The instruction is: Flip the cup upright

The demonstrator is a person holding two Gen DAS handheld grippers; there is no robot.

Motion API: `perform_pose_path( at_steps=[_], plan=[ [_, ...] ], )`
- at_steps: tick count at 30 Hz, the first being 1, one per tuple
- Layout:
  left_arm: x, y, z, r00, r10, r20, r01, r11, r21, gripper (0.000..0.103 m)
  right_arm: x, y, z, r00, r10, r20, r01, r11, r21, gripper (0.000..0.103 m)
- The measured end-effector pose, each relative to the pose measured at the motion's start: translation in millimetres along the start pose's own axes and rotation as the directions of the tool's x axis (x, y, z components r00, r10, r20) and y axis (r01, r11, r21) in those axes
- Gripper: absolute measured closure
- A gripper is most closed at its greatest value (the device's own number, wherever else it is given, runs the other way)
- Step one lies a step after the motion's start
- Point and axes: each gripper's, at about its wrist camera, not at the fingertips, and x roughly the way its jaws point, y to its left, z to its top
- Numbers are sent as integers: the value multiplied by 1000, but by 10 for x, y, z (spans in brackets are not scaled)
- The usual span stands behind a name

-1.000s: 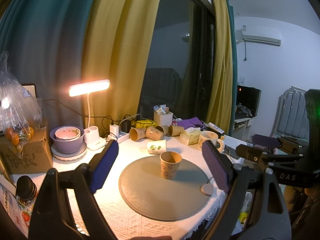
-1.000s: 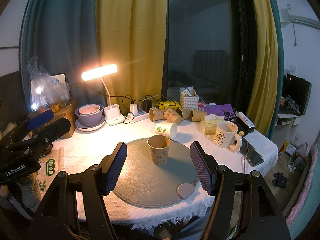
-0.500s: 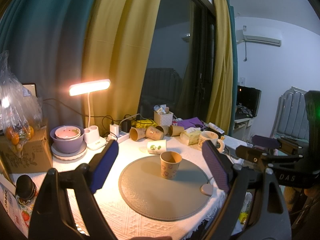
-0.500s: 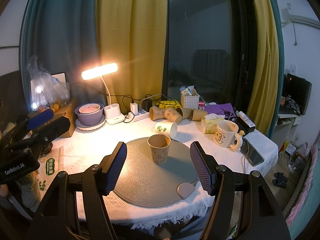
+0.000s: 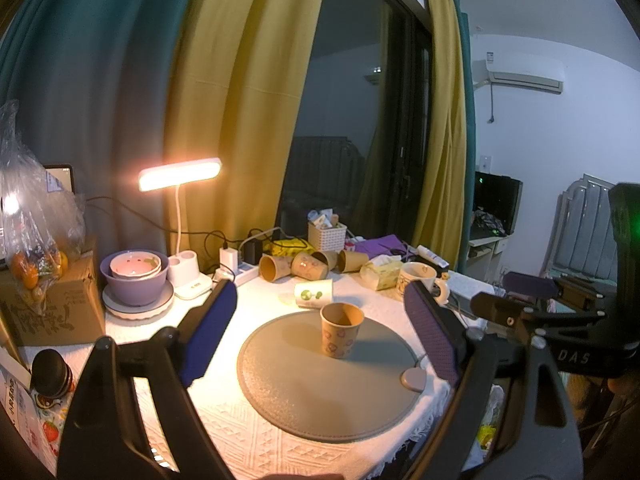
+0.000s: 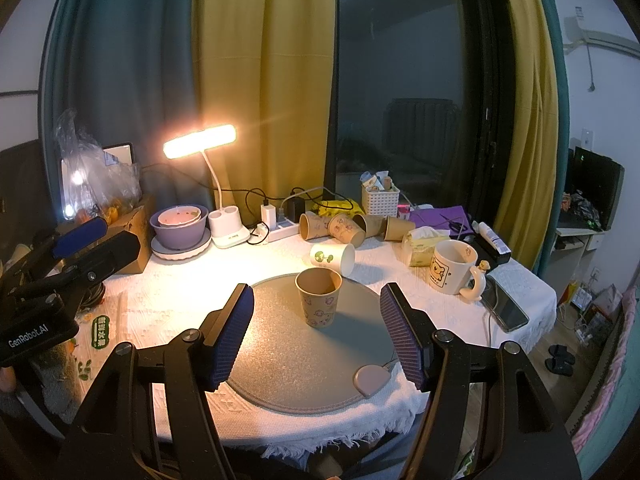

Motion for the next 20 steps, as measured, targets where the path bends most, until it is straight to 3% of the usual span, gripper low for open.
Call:
perform_pose_path(
  at_steps=[20],
  plan=[
    [-11,-45,-29,1000,-10,1,10,1000,-6,17,0,20,3,1000,-1,-2,1,1000,1,34]
  ],
)
